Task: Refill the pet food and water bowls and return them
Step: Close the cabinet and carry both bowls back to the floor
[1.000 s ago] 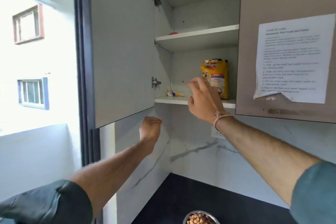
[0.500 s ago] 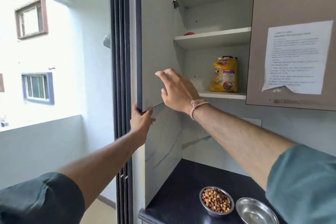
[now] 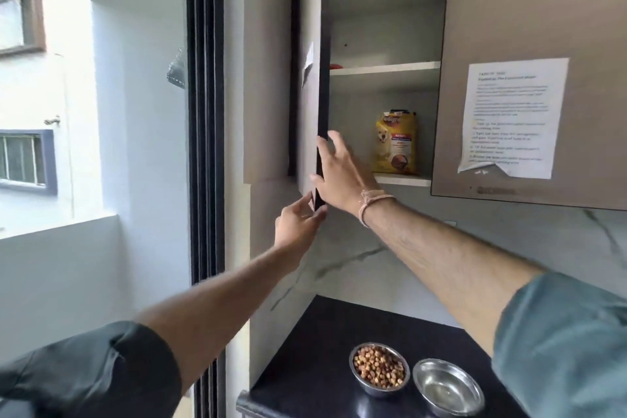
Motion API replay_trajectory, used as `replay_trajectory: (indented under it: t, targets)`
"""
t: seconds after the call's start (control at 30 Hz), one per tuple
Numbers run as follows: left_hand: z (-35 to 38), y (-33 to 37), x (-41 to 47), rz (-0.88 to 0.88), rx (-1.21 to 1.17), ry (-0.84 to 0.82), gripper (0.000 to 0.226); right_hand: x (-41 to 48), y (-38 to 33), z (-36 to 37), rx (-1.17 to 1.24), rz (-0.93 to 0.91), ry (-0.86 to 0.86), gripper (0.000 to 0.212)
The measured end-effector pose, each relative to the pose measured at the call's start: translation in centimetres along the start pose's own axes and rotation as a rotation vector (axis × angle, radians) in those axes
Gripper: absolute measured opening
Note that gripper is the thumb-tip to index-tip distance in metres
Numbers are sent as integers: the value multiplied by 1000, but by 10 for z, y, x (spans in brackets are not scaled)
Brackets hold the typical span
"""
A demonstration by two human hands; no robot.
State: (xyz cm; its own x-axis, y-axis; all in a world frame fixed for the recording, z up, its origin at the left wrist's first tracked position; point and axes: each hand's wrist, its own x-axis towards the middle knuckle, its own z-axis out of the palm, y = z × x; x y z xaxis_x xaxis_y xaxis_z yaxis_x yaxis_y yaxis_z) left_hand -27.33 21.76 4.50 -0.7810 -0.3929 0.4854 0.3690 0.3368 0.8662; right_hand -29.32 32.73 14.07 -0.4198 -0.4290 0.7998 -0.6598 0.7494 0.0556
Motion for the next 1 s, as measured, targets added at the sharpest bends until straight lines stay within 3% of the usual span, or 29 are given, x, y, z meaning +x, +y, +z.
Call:
replay_trajectory:
  t: [0.13, 0.3, 0.47, 1.0]
  targets:
    - [38, 5, 12, 103, 76, -22, 33, -12, 38, 4, -79, 59, 63, 76]
    - [84, 8, 32, 200, 204, -113, 59, -19, 88, 6, -132, 96, 66, 93]
    - [123, -1, 54, 296, 313, -167, 63, -17, 141, 17, -318, 125, 24, 87]
    - [232, -40, 122, 423, 586, -255, 94, 6, 260, 50, -407, 199, -40, 91]
